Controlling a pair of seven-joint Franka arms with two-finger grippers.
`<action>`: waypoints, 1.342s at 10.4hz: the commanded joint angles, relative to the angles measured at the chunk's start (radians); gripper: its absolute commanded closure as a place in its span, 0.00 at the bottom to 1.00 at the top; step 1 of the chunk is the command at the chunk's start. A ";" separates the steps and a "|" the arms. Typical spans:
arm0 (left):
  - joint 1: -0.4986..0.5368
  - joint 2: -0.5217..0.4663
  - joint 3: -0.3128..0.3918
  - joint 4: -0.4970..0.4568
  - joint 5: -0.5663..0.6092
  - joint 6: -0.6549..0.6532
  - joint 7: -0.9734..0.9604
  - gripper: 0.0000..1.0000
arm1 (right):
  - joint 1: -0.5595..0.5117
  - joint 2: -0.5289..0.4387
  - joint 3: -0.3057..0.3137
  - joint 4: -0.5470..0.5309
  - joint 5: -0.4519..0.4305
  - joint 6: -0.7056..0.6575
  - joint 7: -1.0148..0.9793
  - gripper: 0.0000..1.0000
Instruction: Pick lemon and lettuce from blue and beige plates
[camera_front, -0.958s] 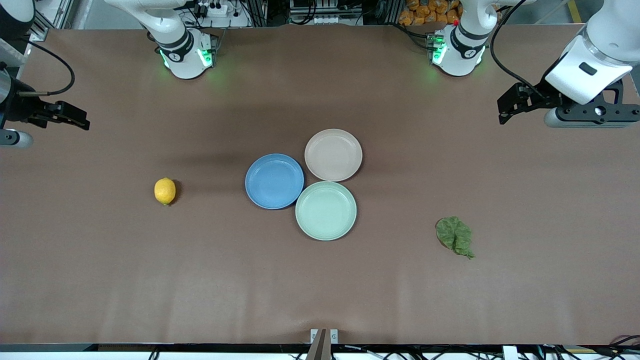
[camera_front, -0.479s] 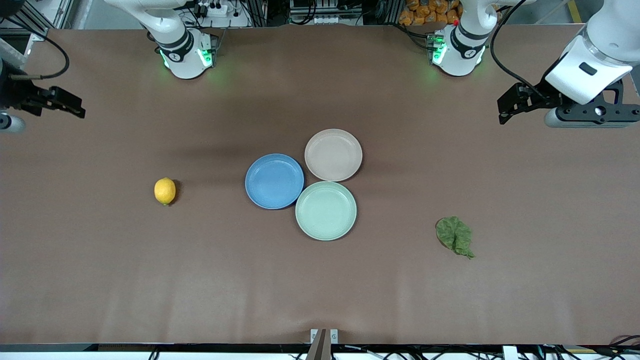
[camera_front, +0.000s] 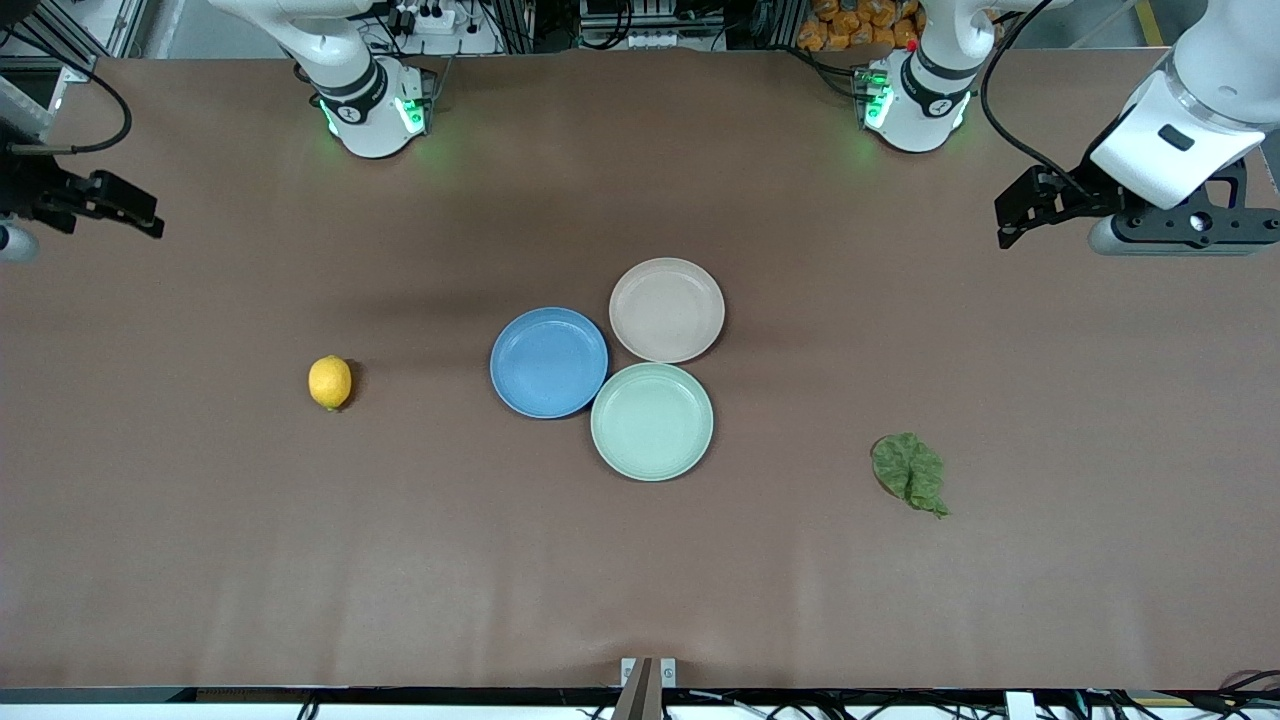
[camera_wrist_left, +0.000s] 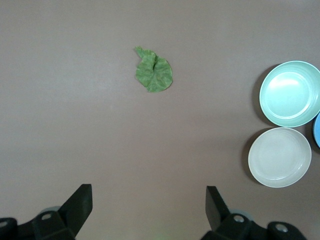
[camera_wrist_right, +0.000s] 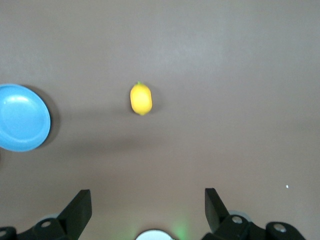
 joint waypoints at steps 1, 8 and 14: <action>0.009 -0.007 -0.002 0.004 -0.013 -0.017 0.019 0.00 | -0.018 0.032 0.005 0.053 0.006 0.019 0.008 0.00; 0.013 -0.006 -0.002 0.004 -0.013 -0.017 0.019 0.00 | -0.018 0.084 0.004 0.125 0.006 0.011 0.004 0.00; 0.013 -0.006 -0.004 0.004 -0.015 -0.017 0.019 0.00 | -0.021 0.098 0.004 0.128 0.011 0.022 0.005 0.00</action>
